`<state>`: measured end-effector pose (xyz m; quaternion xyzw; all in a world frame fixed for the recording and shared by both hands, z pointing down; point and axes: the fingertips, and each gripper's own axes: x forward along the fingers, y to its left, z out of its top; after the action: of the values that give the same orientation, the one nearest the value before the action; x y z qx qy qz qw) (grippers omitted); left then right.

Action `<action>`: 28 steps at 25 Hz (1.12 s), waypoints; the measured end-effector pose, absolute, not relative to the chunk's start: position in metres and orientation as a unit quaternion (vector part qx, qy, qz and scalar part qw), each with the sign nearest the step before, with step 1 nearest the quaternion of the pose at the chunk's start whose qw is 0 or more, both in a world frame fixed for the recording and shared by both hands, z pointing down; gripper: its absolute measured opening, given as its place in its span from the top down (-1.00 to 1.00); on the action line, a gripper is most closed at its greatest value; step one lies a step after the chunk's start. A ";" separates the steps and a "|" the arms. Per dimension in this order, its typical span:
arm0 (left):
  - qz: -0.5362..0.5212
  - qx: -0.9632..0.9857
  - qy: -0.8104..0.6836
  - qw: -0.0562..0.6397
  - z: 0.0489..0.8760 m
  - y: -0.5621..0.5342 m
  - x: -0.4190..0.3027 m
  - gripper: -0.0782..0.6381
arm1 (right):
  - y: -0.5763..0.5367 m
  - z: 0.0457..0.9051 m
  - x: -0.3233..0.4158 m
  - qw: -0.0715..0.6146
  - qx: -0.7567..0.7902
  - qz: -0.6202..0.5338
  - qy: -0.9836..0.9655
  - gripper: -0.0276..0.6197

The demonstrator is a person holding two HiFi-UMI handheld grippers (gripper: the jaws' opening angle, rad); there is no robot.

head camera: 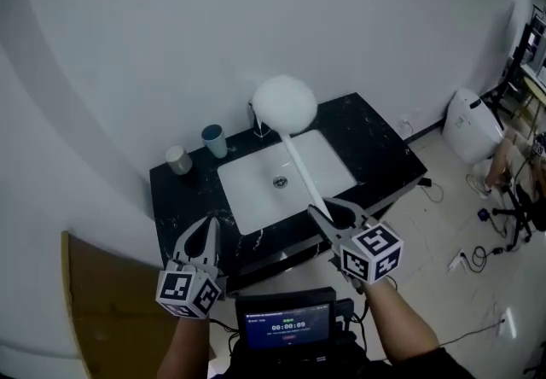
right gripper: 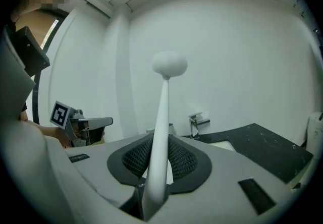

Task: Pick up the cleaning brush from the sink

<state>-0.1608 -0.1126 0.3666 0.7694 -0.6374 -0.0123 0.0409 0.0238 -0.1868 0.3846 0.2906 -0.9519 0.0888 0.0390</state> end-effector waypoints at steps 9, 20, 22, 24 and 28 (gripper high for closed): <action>0.004 0.726 -0.688 -0.006 0.346 -0.074 -0.170 0.78 | -0.173 0.376 0.018 0.008 0.264 0.071 -0.962 0.70; -0.008 0.716 -0.698 0.007 0.363 -0.071 -0.188 0.78 | -0.173 0.382 0.014 -0.003 0.299 0.052 -0.953 0.70; -0.014 0.717 -0.696 0.018 0.367 -0.073 -0.187 0.78 | -0.173 0.386 0.018 -0.003 0.304 0.058 -0.951 0.70; -0.005 0.721 -0.693 0.014 0.368 -0.076 -0.183 0.78 | -0.174 0.388 0.019 -0.003 0.305 0.061 -0.950 0.70; 0.031 0.713 -0.699 -0.029 0.357 -0.081 -0.176 0.78 | -0.175 0.389 0.021 0.000 0.311 0.053 -0.949 0.71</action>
<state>-0.1761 -0.0806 0.3574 0.7134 -0.6994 0.0315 -0.0293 0.0212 -0.1747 0.3894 0.3108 -0.9490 0.0535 -0.0005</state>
